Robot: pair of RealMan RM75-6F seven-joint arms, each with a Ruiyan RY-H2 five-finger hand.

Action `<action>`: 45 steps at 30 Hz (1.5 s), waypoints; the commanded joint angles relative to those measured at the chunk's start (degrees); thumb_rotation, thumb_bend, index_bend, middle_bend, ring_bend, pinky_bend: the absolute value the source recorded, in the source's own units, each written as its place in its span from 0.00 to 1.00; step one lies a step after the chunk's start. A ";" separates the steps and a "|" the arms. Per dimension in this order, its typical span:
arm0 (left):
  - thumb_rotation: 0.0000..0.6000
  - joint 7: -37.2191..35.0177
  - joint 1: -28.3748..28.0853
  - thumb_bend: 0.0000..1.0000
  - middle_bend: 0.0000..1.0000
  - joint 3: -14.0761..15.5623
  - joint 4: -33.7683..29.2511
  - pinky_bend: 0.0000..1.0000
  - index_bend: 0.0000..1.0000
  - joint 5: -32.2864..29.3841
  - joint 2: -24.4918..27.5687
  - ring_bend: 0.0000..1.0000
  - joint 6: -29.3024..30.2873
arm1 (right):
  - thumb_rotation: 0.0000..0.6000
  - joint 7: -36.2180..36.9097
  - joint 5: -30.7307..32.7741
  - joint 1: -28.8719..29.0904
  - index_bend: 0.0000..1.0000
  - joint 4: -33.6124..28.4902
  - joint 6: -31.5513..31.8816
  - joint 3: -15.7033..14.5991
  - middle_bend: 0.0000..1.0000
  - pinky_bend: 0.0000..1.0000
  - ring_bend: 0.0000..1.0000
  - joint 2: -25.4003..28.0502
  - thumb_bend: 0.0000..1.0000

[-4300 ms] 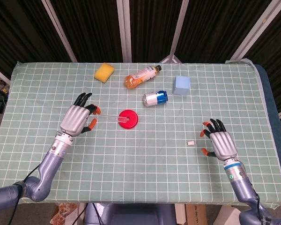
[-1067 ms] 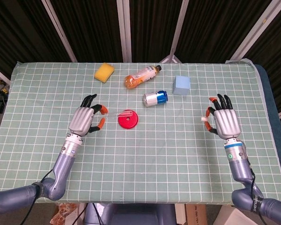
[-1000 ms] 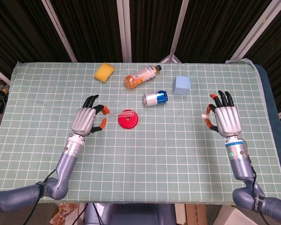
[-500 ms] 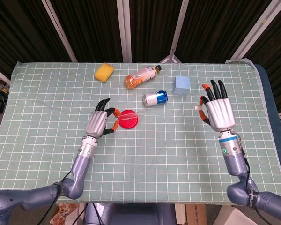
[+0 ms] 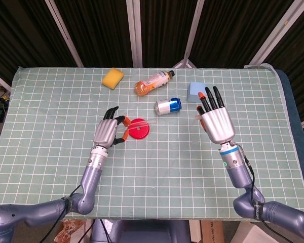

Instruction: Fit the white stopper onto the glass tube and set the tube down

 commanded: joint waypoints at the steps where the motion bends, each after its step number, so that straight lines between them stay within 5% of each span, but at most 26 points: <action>1: 1.00 1.05 -0.12 0.65 0.49 -0.11 -0.27 0.00 0.47 -1.00 -0.11 0.06 -0.42 | 1.00 -1.14 -0.73 0.66 0.59 0.36 0.09 -0.27 0.20 0.00 0.00 -0.71 0.40; 45: 1.00 2.59 -3.74 0.65 0.49 -2.49 3.81 0.00 0.46 -4.12 -5.19 0.06 -2.17 | 1.00 -7.59 3.07 5.86 0.59 2.09 -2.05 0.97 0.20 0.00 0.00 -9.03 0.40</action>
